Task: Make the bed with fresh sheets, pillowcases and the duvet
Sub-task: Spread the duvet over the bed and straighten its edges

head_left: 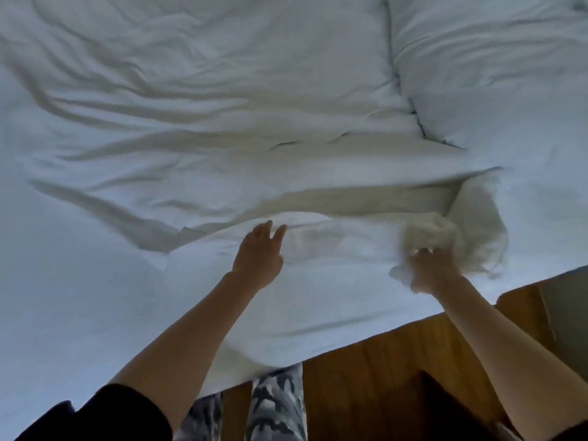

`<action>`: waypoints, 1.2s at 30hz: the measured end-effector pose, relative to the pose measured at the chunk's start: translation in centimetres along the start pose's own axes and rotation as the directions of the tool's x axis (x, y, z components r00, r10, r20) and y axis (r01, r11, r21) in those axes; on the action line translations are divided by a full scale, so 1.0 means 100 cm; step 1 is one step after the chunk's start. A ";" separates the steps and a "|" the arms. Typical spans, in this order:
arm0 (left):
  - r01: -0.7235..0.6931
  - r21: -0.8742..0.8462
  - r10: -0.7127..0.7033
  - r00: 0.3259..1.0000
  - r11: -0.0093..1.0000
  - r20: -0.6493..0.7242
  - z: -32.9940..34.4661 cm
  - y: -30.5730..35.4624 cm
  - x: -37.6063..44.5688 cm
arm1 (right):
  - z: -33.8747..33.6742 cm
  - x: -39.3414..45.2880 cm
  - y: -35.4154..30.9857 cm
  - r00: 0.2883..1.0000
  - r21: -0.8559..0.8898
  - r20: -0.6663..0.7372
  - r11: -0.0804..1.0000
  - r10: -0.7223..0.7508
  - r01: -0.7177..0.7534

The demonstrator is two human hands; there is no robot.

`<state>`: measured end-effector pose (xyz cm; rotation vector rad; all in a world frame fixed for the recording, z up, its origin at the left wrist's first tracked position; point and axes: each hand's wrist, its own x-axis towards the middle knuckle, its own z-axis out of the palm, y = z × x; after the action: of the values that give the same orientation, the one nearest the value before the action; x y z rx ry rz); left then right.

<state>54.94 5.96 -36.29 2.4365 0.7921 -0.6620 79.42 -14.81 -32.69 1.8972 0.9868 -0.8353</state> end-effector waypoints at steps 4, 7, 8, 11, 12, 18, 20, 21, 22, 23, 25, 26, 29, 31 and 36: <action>-0.087 0.137 0.093 0.995 0.987 -0.041 0.013 0.014 0.027 | 0.035 -0.009 0.000 0.963 0.220 -0.240 0.973 0.125 -0.072; -0.165 0.187 0.152 0.985 0.968 0.083 0.031 0.027 0.047 | 0.051 0.003 -0.011 0.845 0.325 -0.486 0.944 0.224 -0.064; -0.196 0.224 0.169 0.977 0.955 0.133 0.040 0.030 0.050 | 0.056 0.010 -0.015 0.838 0.322 -0.492 0.944 0.233 -0.073; -0.192 0.338 0.160 0.980 0.921 0.122 0.065 0.024 0.055 | 0.068 0.031 -0.025 0.785 0.376 -0.490 0.904 0.379 -0.203; -0.190 0.367 0.168 0.982 0.911 0.089 0.069 0.019 0.057 | 0.072 0.038 -0.027 0.767 0.409 -0.472 0.879 0.435 -0.247; -0.310 0.196 0.333 0.938 0.930 -0.099 0.069 -0.006 0.039 | 0.074 0.045 -0.042 0.877 0.395 -0.201 0.856 0.436 -0.334; -0.292 0.113 0.302 0.950 0.950 -0.085 0.063 -0.012 0.018 | 0.075 0.034 -0.055 0.909 0.471 -0.167 0.841 0.381 -0.266; -0.284 0.088 0.291 0.953 0.955 -0.089 0.063 -0.018 0.009 | 0.079 0.026 -0.064 0.922 0.505 -0.155 0.830 0.355 -0.235; -0.283 0.054 0.287 0.953 0.958 -0.100 0.062 -0.024 -0.003 | 0.082 0.013 -0.075 0.936 0.540 -0.116 0.812 0.332 -0.222; -0.285 0.035 0.288 0.952 0.958 -0.107 0.061 -0.032 -0.017 | 0.086 -0.002 -0.087 0.948 0.578 -0.058 0.785 0.314 -0.224; -0.338 0.022 0.339 0.935 0.941 -0.101 0.060 -0.051 -0.048 | 0.094 -0.037 -0.117 0.952 0.710 0.056 0.659 0.300 -0.249; -0.374 0.026 0.375 0.921 0.927 -0.105 0.060 -0.065 -0.065 | 0.097 -0.056 -0.136 0.951 0.788 0.106 0.559 0.290 -0.258; -0.419 0.058 0.422 0.892 0.906 -0.160 0.044 -0.121 -0.112 | 0.099 -0.113 -0.216 0.959 0.946 0.143 0.252 0.245 -0.205; -0.425 0.098 0.436 0.871 0.900 -0.226 0.014 -0.158 -0.138 | 0.089 -0.146 -0.275 0.965 0.985 0.121 0.096 0.231 -0.146; -0.357 0.254 0.424 0.855 0.899 -0.299 -0.079 -0.246 -0.190 | 0.013 -0.222 -0.400 0.985 0.988 -0.076 -0.119 0.156 0.095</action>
<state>27.98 20.42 -26.65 2.8196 0.3343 -0.1507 34.15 -8.75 -29.40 3.3583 0.1078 -1.7540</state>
